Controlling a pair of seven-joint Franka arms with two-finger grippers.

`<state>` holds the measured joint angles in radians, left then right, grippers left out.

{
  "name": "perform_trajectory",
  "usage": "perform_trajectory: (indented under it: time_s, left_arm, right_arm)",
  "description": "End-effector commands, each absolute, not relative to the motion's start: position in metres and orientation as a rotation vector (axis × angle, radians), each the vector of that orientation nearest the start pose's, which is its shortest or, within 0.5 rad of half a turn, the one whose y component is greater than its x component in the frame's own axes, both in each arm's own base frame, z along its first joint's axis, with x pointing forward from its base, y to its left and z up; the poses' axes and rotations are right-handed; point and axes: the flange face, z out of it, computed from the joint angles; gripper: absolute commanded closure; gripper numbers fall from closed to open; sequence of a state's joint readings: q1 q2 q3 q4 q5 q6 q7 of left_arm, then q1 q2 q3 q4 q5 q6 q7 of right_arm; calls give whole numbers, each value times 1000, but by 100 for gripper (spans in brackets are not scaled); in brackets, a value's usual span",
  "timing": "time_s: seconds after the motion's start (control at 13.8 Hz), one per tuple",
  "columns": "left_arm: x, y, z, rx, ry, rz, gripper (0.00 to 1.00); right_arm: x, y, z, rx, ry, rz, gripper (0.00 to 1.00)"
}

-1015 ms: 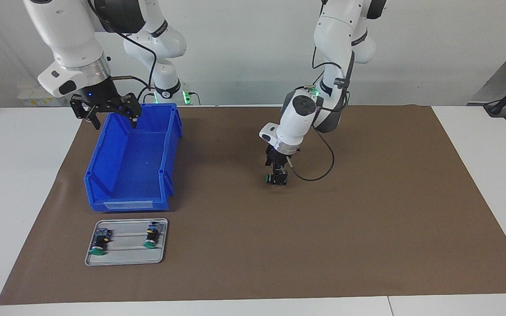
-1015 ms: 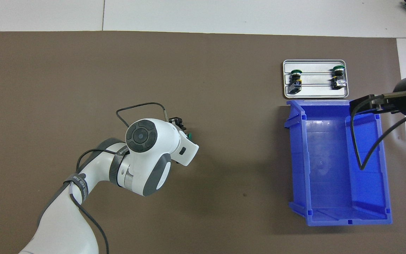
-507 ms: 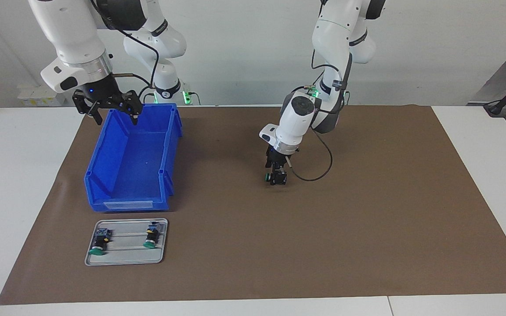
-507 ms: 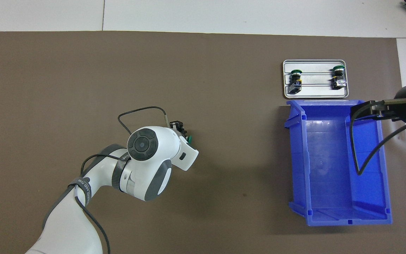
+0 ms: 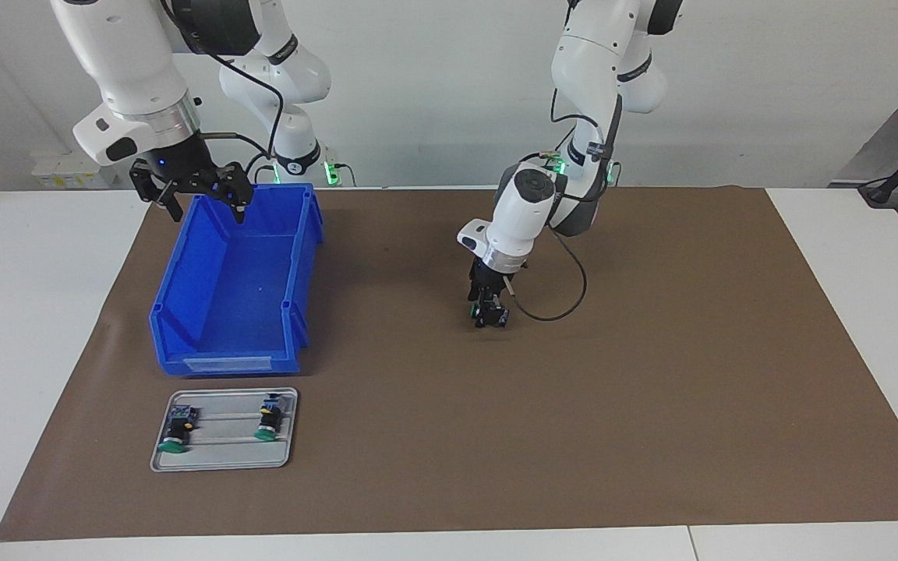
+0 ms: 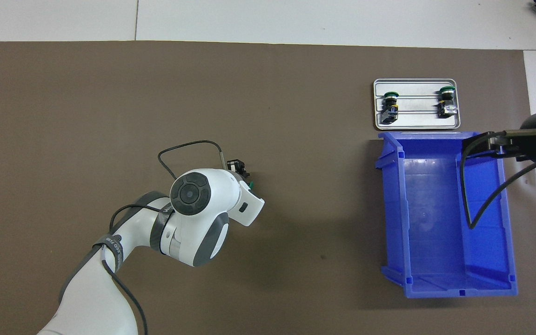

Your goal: Place and press button with both arms

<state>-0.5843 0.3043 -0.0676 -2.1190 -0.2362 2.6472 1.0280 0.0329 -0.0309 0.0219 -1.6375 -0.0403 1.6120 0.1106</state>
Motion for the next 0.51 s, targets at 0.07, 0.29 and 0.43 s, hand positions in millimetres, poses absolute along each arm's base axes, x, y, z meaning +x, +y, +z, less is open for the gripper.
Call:
perform_trajectory:
  time_s: [0.07,0.29,0.43]
  left_arm:
    - [481,-351,286,-2398,2148,-427,41]
    - [484,-346,287,-2412,2132,-428,57]
    - [488,-343,289,-2418,2121,-436,64]
  right_arm:
    - [540,26,615,-3158,113,-24,0]
    - [540,28,614,-3159,108,-22,0]
    - [540,28,615,-3158,108,-25,0]
